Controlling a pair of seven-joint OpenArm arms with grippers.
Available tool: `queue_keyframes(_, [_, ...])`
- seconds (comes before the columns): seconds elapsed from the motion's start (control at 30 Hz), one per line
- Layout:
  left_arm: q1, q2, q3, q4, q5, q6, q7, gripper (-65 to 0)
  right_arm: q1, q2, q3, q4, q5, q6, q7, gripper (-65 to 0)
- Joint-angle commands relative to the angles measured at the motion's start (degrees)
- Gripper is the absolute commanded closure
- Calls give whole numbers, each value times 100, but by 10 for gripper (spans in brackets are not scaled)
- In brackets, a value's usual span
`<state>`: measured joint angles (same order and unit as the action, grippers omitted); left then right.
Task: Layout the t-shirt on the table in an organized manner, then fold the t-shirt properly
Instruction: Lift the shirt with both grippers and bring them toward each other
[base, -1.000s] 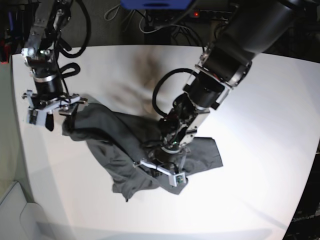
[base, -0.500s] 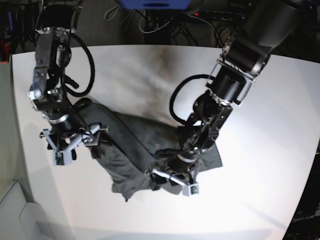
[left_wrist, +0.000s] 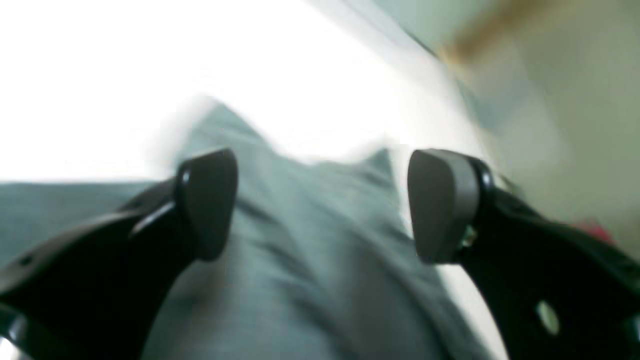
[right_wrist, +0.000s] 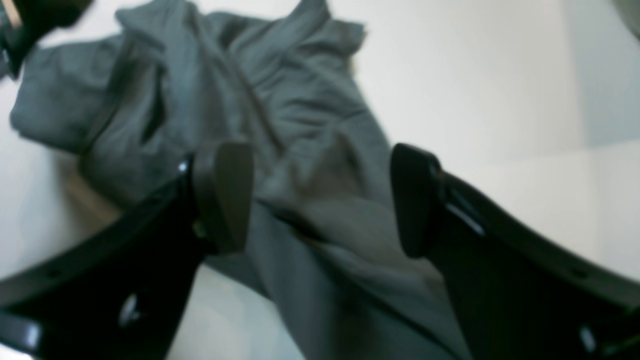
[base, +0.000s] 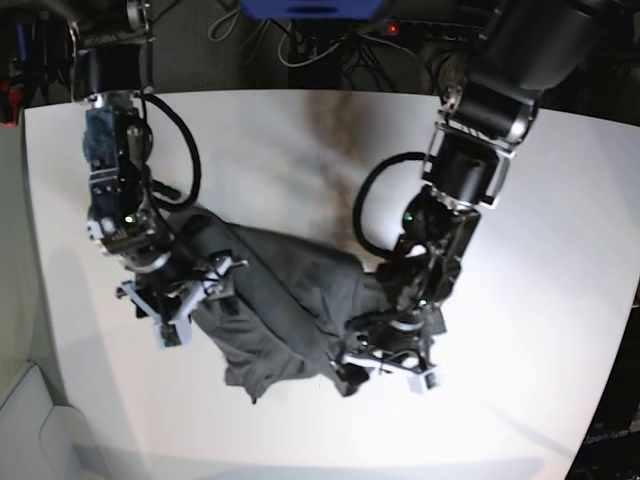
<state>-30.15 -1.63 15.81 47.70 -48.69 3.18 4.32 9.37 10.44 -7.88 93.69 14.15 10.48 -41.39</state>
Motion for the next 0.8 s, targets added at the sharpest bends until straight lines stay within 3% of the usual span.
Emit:
queue_keyframes(0.0, [-172, 0, -47, 131, -24, -138, 21, -519, 255, -2, -34, 24, 48, 11, 161, -436])
queue_keyframes(0.27, [145, -650, -882, 667, 29, -138, 610, -519, 932, -160, -535, -872, 48, 11, 213, -435])
queue_keyframes(0.43, [365, -958, -962, 984, 38, -138, 610, -519, 1019, -195, -825, -1365, 48, 11, 723, -435])
queue_keyframes(0.77, [435, -1125, -962, 1019, 3, -138, 610, -519, 1081, -195, -1010, -2059, 48, 11, 1374, -434])
